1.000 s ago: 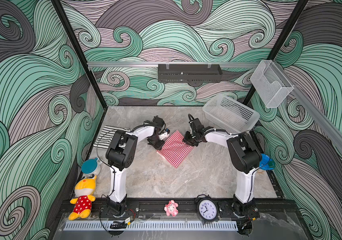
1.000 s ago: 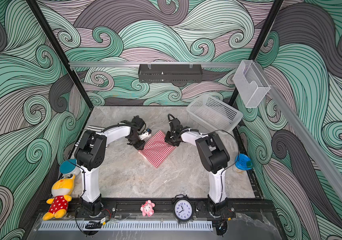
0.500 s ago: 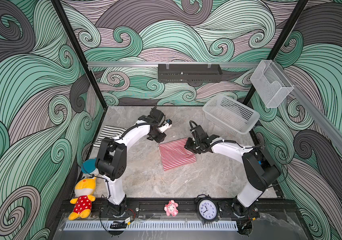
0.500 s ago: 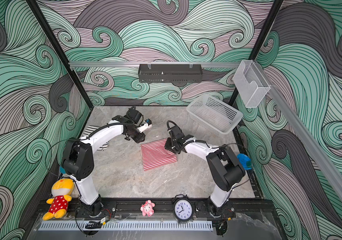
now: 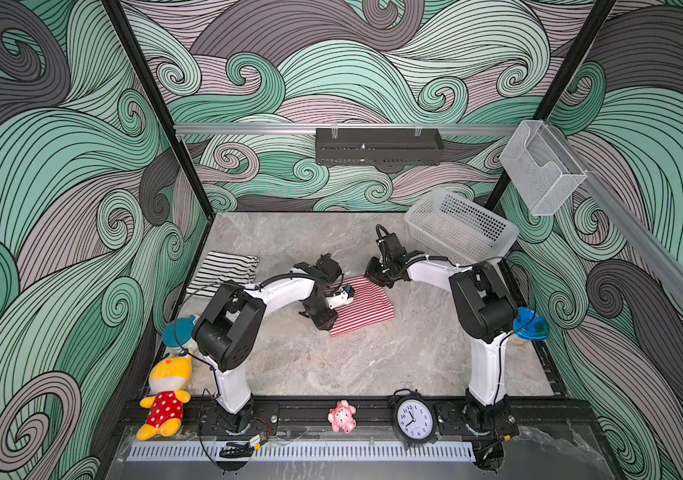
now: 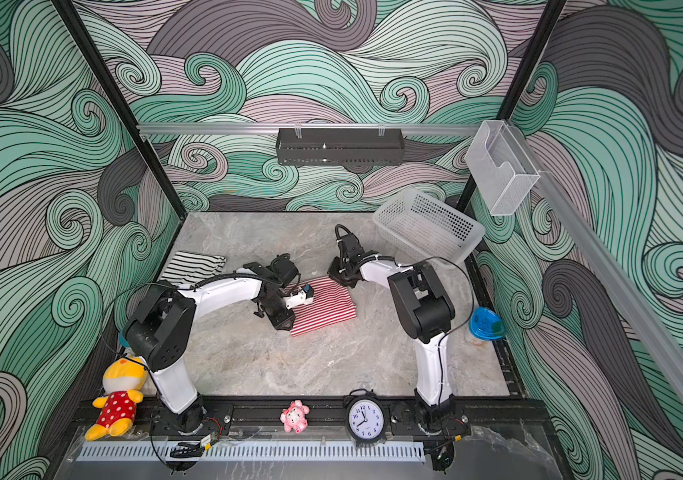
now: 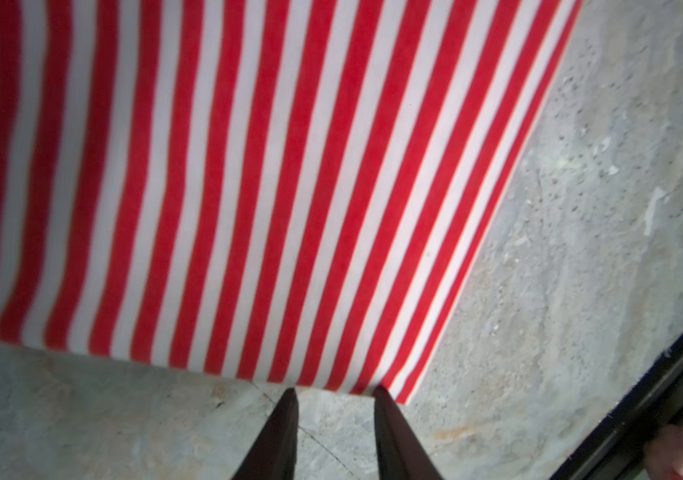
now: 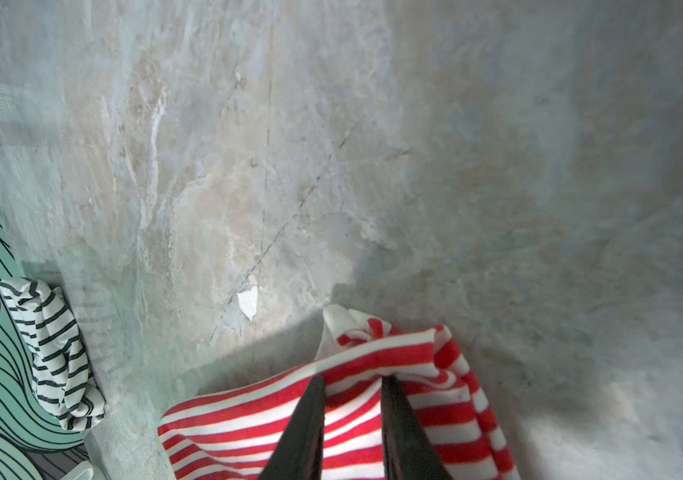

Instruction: Fold and stack the tank tops

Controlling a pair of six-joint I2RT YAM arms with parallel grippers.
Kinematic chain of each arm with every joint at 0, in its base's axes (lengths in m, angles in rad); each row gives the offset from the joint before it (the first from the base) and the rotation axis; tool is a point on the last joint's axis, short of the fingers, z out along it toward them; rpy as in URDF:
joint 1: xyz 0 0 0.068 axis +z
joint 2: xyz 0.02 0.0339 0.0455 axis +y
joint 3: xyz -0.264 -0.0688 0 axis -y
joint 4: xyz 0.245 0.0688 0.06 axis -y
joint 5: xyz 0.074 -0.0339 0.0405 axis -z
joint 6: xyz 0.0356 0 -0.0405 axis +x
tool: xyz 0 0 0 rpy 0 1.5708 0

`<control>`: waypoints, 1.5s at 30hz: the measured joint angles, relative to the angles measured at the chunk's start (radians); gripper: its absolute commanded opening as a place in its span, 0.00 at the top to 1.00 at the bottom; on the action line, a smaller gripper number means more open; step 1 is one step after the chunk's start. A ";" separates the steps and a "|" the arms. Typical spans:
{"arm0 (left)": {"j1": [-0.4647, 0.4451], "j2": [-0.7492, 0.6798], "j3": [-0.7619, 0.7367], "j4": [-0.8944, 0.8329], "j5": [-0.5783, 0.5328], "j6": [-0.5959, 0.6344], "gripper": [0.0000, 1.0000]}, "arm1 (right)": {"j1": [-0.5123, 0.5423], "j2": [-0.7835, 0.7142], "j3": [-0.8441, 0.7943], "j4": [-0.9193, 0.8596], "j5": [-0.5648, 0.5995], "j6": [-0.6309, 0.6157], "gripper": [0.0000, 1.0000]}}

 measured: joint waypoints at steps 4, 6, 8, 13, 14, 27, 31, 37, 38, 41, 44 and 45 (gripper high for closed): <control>0.000 0.046 0.003 0.004 -0.063 0.002 0.67 | -0.015 0.000 0.002 -0.014 -0.007 -0.003 0.74; 0.000 0.060 0.013 0.006 -0.093 0.002 0.68 | -0.018 -0.005 -0.004 -0.014 -0.007 -0.003 0.74; 0.001 0.060 0.011 0.019 -0.126 0.002 0.67 | -0.018 -0.028 -0.033 -0.003 -0.008 -0.002 0.73; 0.047 -0.016 -0.029 0.054 -0.187 -0.005 0.63 | -0.002 -0.152 -0.134 0.010 -0.013 0.002 0.66; 0.075 -0.045 -0.031 0.059 -0.204 -0.010 0.61 | 0.009 -0.172 -0.135 0.014 -0.014 0.002 0.65; 0.600 -0.114 0.179 0.119 -0.351 -0.203 0.59 | 0.284 -0.007 0.114 0.053 -0.044 -0.030 0.56; 0.727 -0.055 0.225 0.118 -0.350 -0.241 0.59 | 0.326 0.096 0.194 0.040 -0.058 -0.032 0.56; 0.818 0.079 0.312 0.101 -0.315 -0.259 0.60 | 0.360 0.202 0.278 0.018 -0.077 -0.033 0.56; 0.825 0.096 0.314 0.101 -0.310 -0.258 0.60 | 0.365 0.211 0.285 0.013 -0.077 -0.034 0.56; 0.830 0.139 0.314 0.089 -0.294 -0.258 0.60 | 0.375 0.217 0.294 0.007 -0.078 -0.037 0.56; 0.830 0.186 0.318 0.074 -0.284 -0.258 0.60 | 0.382 0.217 0.294 -0.004 -0.076 -0.045 0.56; 0.830 0.203 0.323 0.067 -0.282 -0.258 0.61 | 0.383 0.217 0.294 -0.006 -0.076 -0.048 0.56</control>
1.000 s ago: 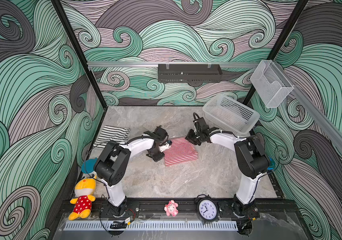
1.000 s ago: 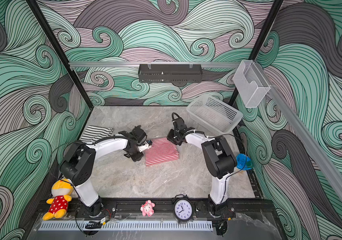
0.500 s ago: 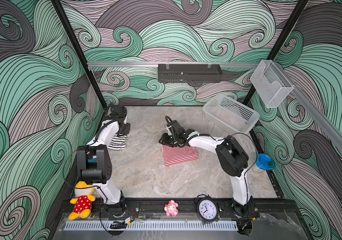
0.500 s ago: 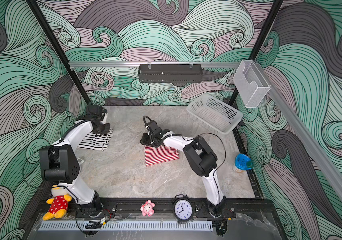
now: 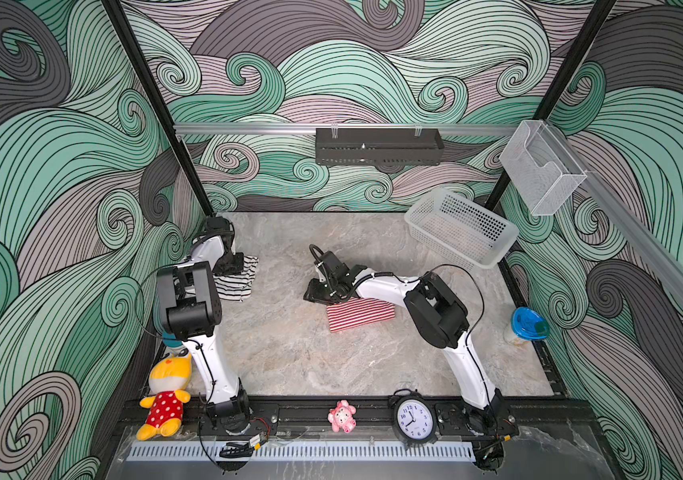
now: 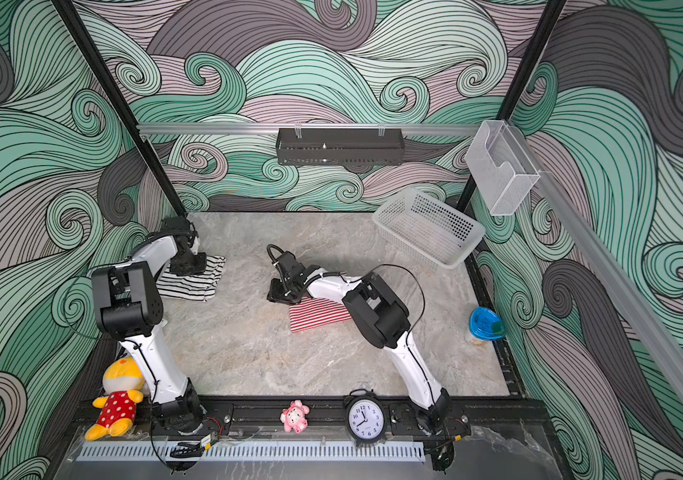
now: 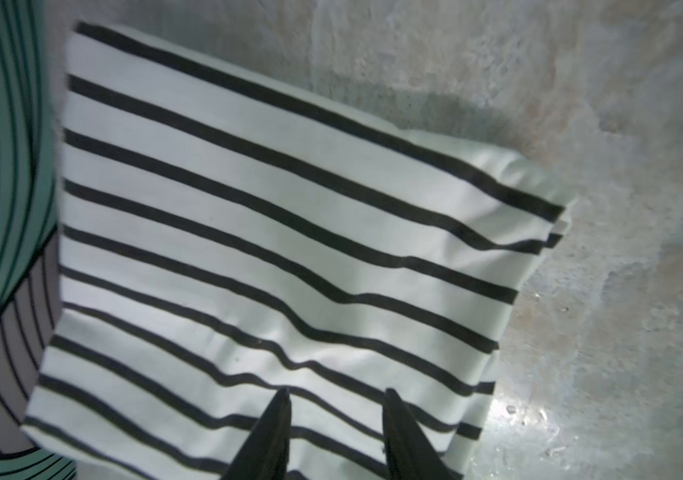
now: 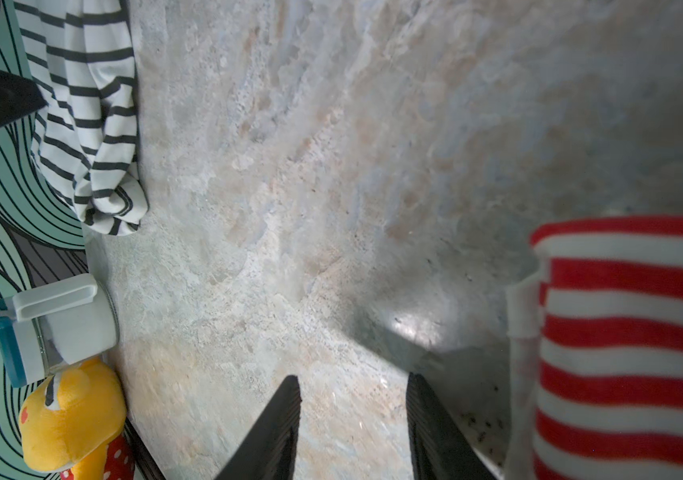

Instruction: Fold and stack the tank tops

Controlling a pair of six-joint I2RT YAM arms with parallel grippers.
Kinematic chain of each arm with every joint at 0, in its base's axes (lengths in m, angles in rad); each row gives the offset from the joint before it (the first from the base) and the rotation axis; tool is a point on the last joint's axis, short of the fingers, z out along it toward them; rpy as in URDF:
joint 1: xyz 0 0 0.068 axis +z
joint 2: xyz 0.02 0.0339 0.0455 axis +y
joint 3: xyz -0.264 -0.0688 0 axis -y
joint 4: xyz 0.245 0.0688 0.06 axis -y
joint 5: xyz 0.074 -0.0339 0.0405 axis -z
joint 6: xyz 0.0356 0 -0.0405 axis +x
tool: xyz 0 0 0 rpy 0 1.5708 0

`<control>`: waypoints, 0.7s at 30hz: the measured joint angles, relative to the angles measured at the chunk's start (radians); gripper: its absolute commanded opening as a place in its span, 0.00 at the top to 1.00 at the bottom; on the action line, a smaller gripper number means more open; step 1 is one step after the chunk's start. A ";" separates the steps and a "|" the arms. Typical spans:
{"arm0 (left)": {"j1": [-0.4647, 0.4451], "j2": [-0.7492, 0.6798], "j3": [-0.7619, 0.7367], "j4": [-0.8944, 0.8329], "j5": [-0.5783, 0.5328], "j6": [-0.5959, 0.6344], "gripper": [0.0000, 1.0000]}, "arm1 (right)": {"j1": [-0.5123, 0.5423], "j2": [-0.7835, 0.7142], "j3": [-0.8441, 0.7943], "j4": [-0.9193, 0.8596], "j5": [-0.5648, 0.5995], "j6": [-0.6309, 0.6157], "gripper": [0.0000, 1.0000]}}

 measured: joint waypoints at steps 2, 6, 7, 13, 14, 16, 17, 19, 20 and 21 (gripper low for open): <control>-0.002 0.035 0.008 -0.014 0.011 0.000 0.62 | 0.000 0.000 0.000 0.000 0.004 -0.001 0.56; -0.010 0.056 0.006 -0.032 0.037 0.000 0.63 | -0.005 -0.019 -0.045 0.034 0.011 0.006 0.56; -0.014 0.055 0.005 -0.034 0.043 0.001 0.63 | -0.009 -0.031 -0.068 0.049 0.013 0.013 0.56; -0.111 0.015 -0.061 -0.033 0.057 0.000 0.63 | -0.046 -0.092 -0.185 0.122 0.019 0.051 0.56; -0.140 0.005 -0.076 -0.033 0.063 -0.003 0.63 | -0.053 -0.103 -0.204 0.131 0.019 0.055 0.56; -0.201 -0.011 -0.102 -0.036 0.088 -0.016 0.63 | -0.066 -0.127 -0.243 0.146 0.024 0.062 0.56; -0.231 -0.017 -0.113 -0.039 0.103 -0.023 0.62 | -0.072 -0.143 -0.267 0.155 0.029 0.066 0.56; -0.289 -0.021 -0.121 -0.049 0.139 -0.037 0.62 | -0.084 -0.176 -0.317 0.167 0.041 0.072 0.56; -0.317 -0.021 -0.121 -0.055 0.159 -0.042 0.62 | -0.090 -0.194 -0.346 0.172 0.047 0.073 0.56; -0.339 -0.021 -0.121 -0.060 0.175 -0.047 0.62 | -0.096 -0.212 -0.372 0.179 0.051 0.076 0.56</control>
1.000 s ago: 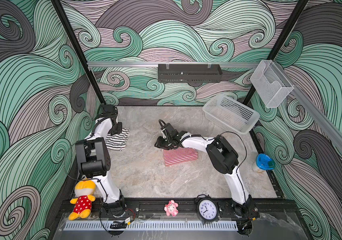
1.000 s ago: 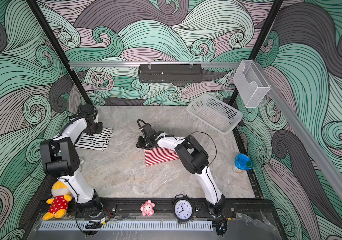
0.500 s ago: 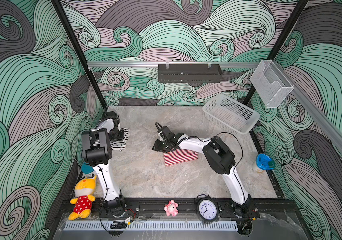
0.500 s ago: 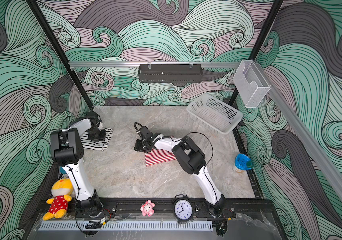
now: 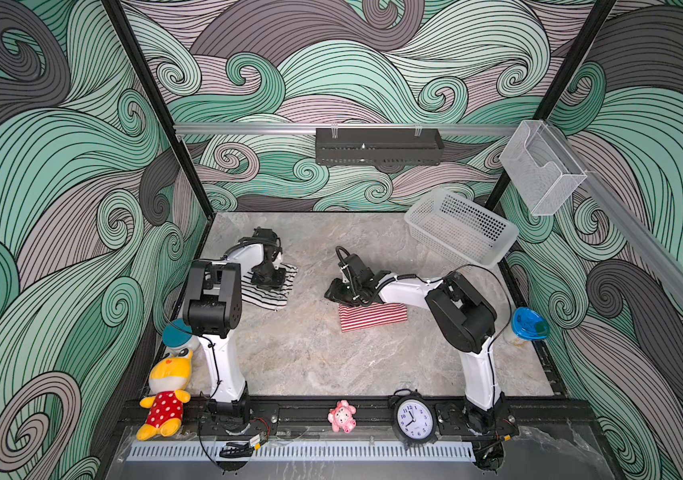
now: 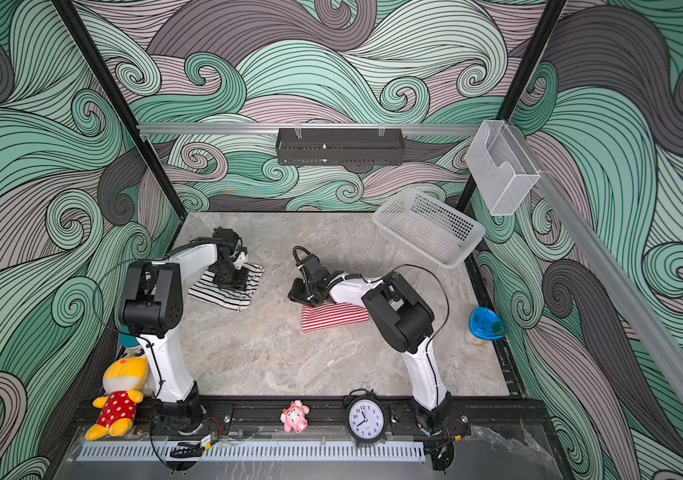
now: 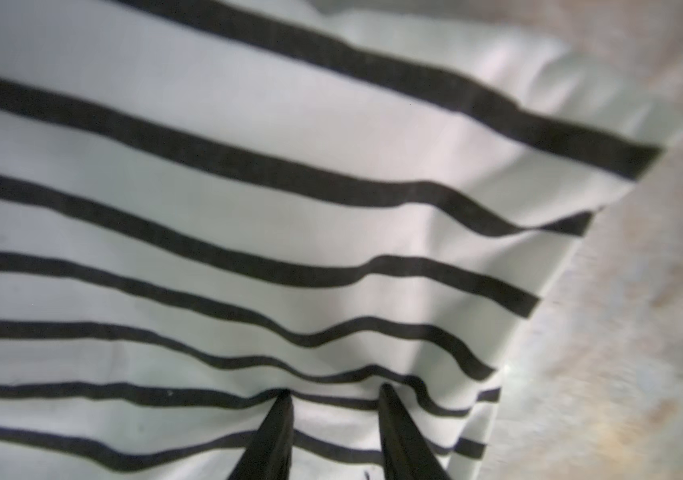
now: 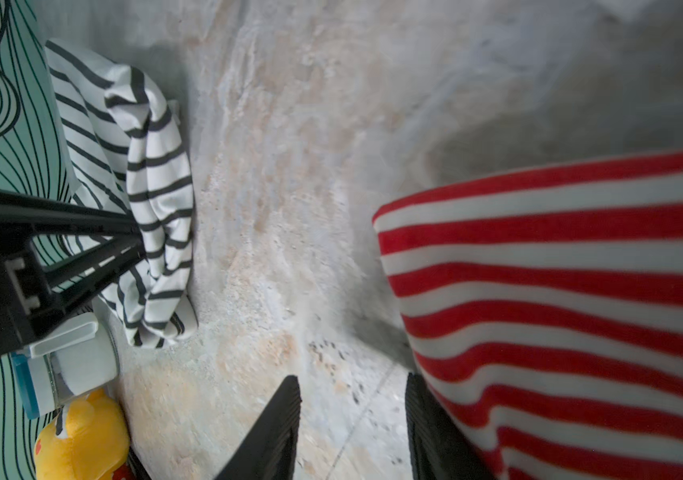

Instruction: Fold and stack the tank tops

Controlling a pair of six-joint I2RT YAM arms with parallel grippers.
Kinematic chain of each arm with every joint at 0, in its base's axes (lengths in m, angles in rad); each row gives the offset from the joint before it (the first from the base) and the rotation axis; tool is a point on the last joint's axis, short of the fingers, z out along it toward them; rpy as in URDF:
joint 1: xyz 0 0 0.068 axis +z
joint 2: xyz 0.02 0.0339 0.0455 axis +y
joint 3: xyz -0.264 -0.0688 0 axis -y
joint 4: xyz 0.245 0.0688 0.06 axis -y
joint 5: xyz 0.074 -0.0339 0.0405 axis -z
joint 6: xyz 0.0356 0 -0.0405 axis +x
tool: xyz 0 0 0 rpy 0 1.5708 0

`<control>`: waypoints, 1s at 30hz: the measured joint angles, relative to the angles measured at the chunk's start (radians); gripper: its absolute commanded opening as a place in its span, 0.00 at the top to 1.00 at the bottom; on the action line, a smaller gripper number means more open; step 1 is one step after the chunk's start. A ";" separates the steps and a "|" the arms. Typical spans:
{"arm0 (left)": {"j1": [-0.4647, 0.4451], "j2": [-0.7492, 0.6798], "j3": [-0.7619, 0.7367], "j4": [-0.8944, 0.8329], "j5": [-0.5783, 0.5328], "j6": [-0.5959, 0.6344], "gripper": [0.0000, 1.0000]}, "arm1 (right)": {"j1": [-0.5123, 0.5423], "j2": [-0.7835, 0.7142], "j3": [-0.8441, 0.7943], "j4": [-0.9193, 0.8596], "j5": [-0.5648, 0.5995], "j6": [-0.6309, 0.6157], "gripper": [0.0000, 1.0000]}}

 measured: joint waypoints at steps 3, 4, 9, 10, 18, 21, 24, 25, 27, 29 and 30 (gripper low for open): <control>-0.074 0.006 0.007 -0.028 0.067 -0.016 0.61 | -0.024 -0.063 -0.096 0.027 0.011 0.004 0.56; -0.096 0.013 0.016 -0.041 0.093 -0.021 0.61 | -0.034 -0.084 -0.127 0.036 0.015 0.005 0.56; -0.193 0.044 0.050 -0.065 0.242 -0.064 0.56 | -0.079 -0.179 -0.262 0.074 0.038 0.017 0.56; -0.215 0.049 0.053 -0.066 0.270 -0.076 0.55 | -0.089 -0.200 -0.290 0.080 0.043 0.020 0.56; -0.327 0.106 0.143 -0.052 0.419 -0.169 0.54 | -0.175 -0.333 -0.443 0.079 0.075 0.026 0.56; -0.352 0.107 0.162 -0.034 0.454 -0.196 0.54 | -0.201 -0.358 -0.459 0.055 0.085 0.026 0.56; -0.362 0.107 0.165 -0.006 0.485 -0.214 0.54 | -0.211 -0.357 -0.445 0.029 0.083 0.021 0.56; -0.363 0.105 0.165 0.001 0.491 -0.215 0.53 | -0.211 -0.354 -0.437 0.018 0.082 0.019 0.56; -0.364 0.095 0.165 0.010 0.493 -0.212 0.53 | -0.208 -0.349 -0.418 -0.006 0.078 0.018 0.56; -0.365 0.069 0.165 0.017 0.491 -0.203 0.53 | -0.205 -0.348 -0.399 -0.027 0.073 0.015 0.56; -0.365 0.051 0.165 0.021 0.489 -0.193 0.53 | -0.205 -0.348 -0.386 -0.037 0.071 0.012 0.56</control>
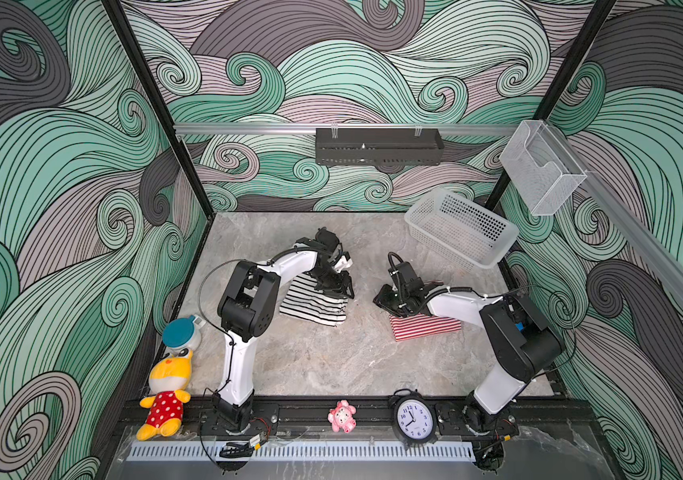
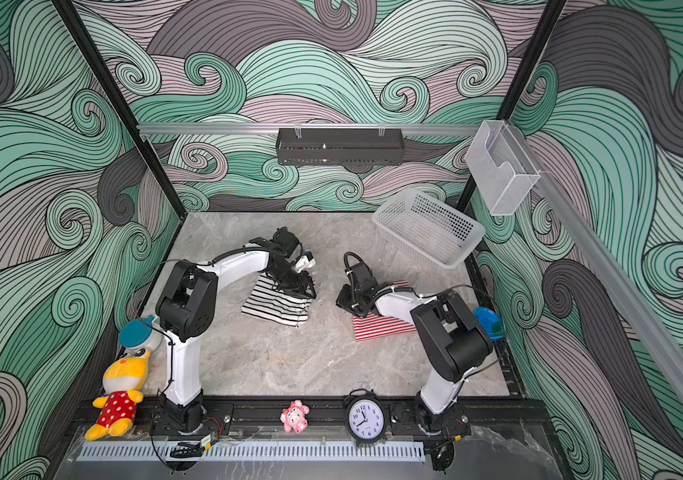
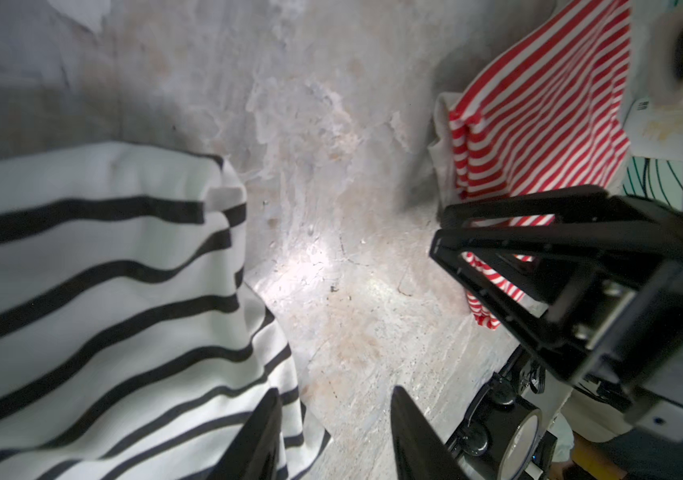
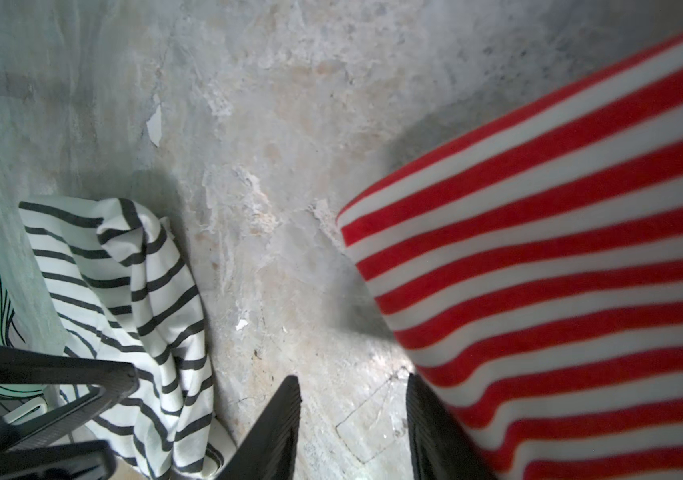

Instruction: Fold and stack the tank tops

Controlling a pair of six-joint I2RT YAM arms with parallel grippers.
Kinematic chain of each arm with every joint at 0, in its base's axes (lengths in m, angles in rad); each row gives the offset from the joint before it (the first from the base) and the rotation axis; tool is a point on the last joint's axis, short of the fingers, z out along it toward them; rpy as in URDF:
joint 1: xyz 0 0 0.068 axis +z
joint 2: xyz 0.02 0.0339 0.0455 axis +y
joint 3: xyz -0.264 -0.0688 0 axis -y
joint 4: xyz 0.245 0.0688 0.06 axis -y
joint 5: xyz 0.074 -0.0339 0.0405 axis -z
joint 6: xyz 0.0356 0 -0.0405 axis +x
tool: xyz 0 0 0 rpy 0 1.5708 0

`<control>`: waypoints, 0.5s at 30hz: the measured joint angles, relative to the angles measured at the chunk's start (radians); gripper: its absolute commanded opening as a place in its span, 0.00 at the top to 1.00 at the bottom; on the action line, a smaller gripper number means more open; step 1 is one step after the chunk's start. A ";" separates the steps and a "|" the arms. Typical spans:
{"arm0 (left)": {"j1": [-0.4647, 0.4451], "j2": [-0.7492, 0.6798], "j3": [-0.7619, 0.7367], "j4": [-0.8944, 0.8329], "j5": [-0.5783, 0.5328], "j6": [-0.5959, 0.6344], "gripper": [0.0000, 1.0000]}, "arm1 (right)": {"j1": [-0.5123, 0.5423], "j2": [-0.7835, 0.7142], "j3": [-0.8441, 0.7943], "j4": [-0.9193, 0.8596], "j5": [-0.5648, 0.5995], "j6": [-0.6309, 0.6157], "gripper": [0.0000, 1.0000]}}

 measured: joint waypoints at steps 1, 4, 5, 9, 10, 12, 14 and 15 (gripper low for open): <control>-0.001 -0.018 0.000 0.002 -0.002 0.010 0.53 | 0.000 -0.002 0.011 -0.008 0.000 -0.003 0.56; -0.010 -0.058 0.005 0.000 -0.009 0.044 0.53 | 0.000 -0.048 0.022 -0.055 0.010 -0.018 0.55; -0.016 -0.062 0.012 -0.005 -0.013 0.054 0.52 | -0.002 -0.076 0.022 -0.079 0.019 -0.021 0.54; -0.066 -0.062 0.030 -0.019 -0.035 0.103 0.50 | -0.043 -0.250 0.021 -0.231 0.092 -0.056 0.42; -0.084 -0.062 0.030 -0.023 -0.038 0.116 0.50 | -0.063 -0.293 0.015 -0.258 0.109 -0.066 0.39; -0.113 -0.062 0.030 -0.026 -0.043 0.132 0.49 | -0.119 -0.387 -0.025 -0.295 0.134 -0.082 0.33; -0.138 -0.062 0.032 -0.028 -0.046 0.143 0.49 | -0.198 -0.489 -0.098 -0.331 0.153 -0.099 0.31; -0.150 -0.059 0.036 -0.031 -0.047 0.148 0.49 | -0.247 -0.544 -0.144 -0.357 0.159 -0.108 0.30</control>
